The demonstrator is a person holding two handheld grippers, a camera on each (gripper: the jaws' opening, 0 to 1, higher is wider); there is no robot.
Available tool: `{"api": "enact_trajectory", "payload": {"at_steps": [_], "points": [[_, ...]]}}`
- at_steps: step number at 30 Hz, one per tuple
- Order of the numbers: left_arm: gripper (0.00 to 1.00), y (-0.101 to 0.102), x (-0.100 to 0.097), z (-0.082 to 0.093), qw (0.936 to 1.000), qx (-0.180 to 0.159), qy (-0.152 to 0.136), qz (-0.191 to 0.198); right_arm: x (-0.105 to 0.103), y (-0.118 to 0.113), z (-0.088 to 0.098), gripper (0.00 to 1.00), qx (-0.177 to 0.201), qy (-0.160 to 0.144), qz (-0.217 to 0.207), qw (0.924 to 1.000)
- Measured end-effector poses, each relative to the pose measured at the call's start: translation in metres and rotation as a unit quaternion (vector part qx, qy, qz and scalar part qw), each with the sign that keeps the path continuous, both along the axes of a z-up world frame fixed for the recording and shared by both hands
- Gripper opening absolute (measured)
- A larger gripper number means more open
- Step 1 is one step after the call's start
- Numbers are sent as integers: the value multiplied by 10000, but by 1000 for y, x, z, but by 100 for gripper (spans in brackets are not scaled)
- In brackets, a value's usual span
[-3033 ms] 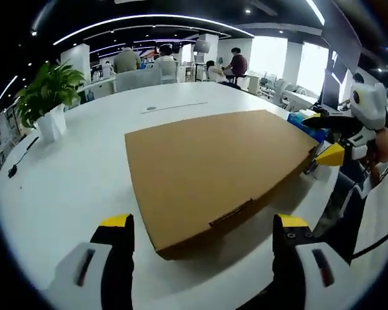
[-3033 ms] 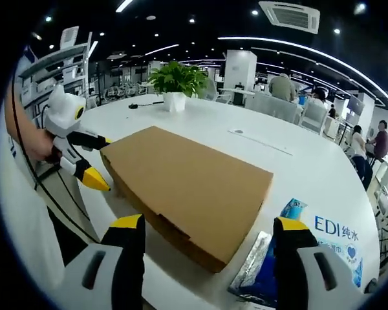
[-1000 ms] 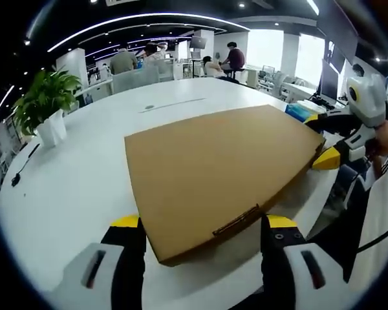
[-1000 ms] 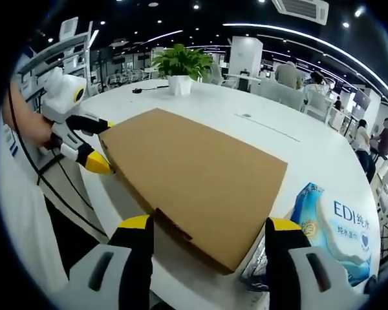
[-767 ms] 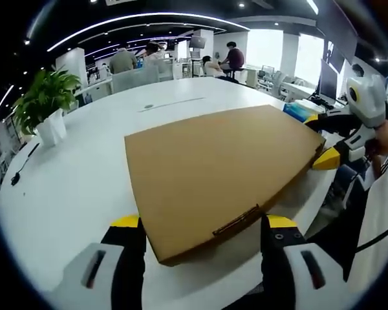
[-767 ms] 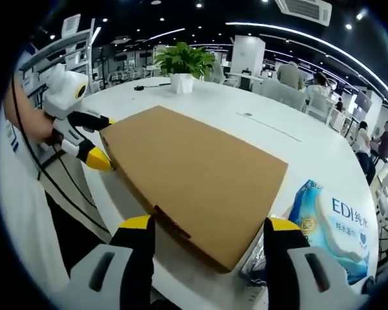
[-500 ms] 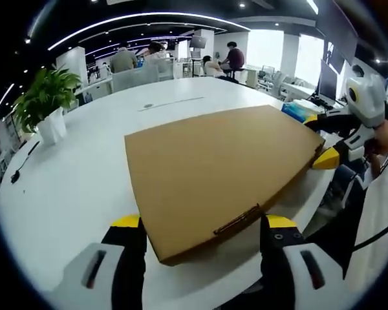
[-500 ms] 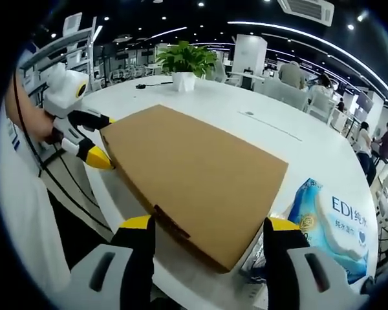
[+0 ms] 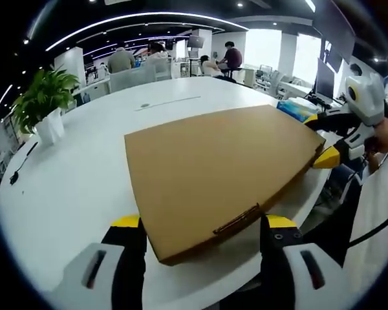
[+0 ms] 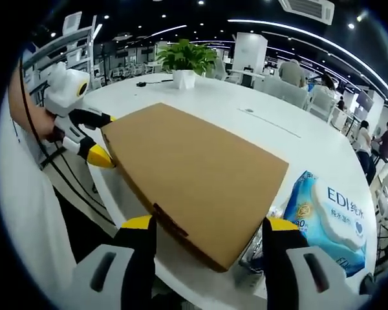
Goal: Operate the shoe box by opening the lid, removing the specified soft item, and placing it in the target area until the item is outside and the box remains undamaged.
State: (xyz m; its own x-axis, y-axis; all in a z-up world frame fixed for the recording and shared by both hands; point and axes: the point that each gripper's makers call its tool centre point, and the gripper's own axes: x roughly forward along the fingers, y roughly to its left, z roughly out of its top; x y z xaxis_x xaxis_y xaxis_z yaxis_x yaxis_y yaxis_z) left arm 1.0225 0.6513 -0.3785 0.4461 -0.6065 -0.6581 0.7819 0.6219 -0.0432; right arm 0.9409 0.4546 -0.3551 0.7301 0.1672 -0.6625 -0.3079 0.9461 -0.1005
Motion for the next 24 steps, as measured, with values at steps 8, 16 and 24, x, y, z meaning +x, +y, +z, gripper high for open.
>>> {"api": "enact_trajectory", "payload": {"at_steps": [8,16,24], "points": [[73,0,-4,-3,9999,92,74,-19,-7,0,-1,65,-46,37,-1,10000],[73,-3,-10,2,9999,143,42,-11,-10,0,-1,65,-49,50,15,10000],[72,-2,-12,3,9998,169,82,-31,-11,1,-1,65,-67,42,-6,10000]]}}
